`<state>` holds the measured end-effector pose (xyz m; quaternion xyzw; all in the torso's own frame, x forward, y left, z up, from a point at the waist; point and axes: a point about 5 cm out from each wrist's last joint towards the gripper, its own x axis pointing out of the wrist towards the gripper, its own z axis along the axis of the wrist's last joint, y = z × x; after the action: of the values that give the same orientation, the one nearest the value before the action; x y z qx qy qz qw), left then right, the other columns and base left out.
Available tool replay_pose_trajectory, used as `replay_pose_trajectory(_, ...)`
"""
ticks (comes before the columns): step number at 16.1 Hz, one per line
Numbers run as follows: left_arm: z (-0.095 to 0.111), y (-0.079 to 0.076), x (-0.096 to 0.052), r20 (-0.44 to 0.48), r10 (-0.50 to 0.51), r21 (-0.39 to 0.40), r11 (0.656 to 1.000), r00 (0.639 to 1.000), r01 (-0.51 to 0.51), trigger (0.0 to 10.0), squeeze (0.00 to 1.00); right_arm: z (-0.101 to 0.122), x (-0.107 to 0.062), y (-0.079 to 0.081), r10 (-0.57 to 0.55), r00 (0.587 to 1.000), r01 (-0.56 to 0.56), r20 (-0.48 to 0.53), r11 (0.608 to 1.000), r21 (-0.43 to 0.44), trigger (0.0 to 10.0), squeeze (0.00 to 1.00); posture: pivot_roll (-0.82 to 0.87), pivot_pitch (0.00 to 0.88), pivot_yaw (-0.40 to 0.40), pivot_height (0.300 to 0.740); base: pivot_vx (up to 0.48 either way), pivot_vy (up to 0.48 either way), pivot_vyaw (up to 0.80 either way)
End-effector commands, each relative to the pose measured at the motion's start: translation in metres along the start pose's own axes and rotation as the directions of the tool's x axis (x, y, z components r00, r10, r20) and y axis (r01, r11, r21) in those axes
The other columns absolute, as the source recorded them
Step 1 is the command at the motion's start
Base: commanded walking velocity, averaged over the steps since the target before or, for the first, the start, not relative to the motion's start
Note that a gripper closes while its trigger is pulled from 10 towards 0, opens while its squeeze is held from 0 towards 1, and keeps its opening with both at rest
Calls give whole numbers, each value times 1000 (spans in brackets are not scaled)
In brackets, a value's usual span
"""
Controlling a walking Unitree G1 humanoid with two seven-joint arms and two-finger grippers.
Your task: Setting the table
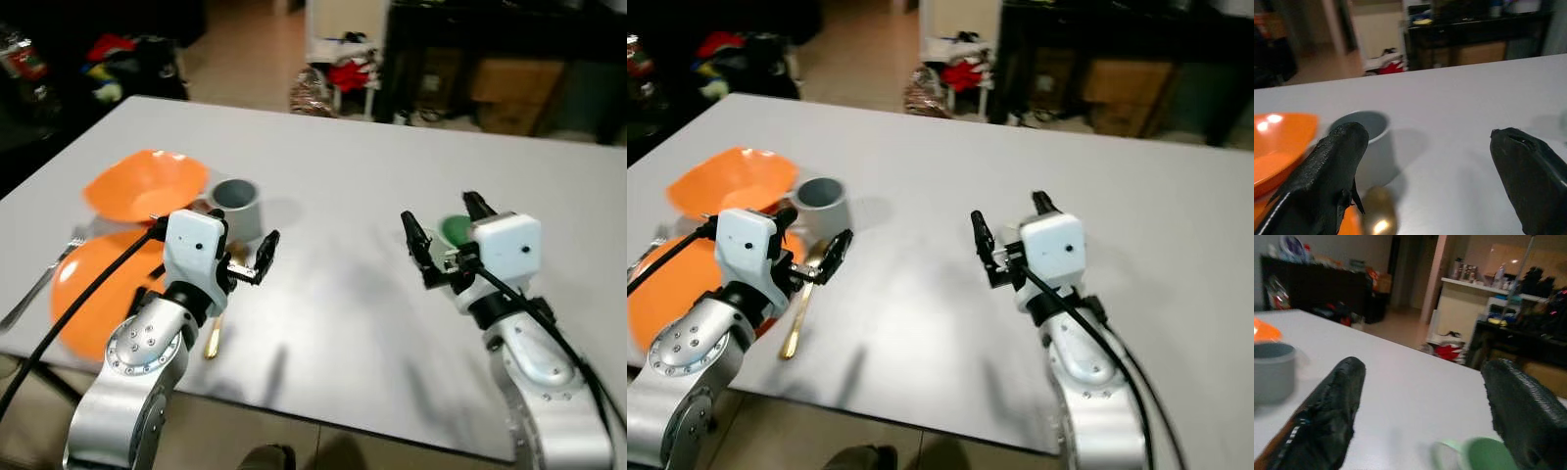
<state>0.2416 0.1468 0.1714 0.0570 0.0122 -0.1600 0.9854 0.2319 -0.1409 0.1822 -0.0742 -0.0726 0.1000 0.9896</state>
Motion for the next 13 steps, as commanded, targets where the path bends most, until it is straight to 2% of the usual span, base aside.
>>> replay_pose_trajectory(1,7,-4,0,34,-13,23,1000,999,13,10000,0,5,-2,-4,-32,999,32,35,999,6,10000,1000,41,0,23,740,0,0,800)
replay_pose_trajectory(2,8,-2,-3,39,12,13,1000,999,-13,10000,0,6,-3,-5,-58,997,57,43,998,24,10000,1000,51,0,-1,740,0,0,800)
replay_pose_trajectory(3,8,2,-4,40,48,-10,999,998,-47,10000,0,6,0,-6,-72,997,71,41,997,35,10000,1000,53,0,3,740,0,0,800)
replay_pose_trajectory(6,10,4,-4,49,61,-26,998,997,-60,10000,0,4,0,-1,-52,998,50,34,998,37,10000,1000,62,0,2,740,0,0,800)
replay_pose_trajectory(7,8,10,-3,36,92,-20,996,995,-91,10000,0,-1,0,-2,-66,998,66,22,997,35,10000,1000,62,0,9,740,0,0,800)
replay_pose_trajectory(11,6,11,-1,31,99,-11,995,995,-98,10000,0,-2,-1,-1,-60,998,59,22,998,32,10000,1000,57,0,18,740,0,0,800)
replay_pose_trajectory(13,7,9,0,33,70,4,998,997,-71,10000,0,-2,-5,-2,-56,998,56,12,997,51,10000,1000,61,0,16,740,0,0,800)
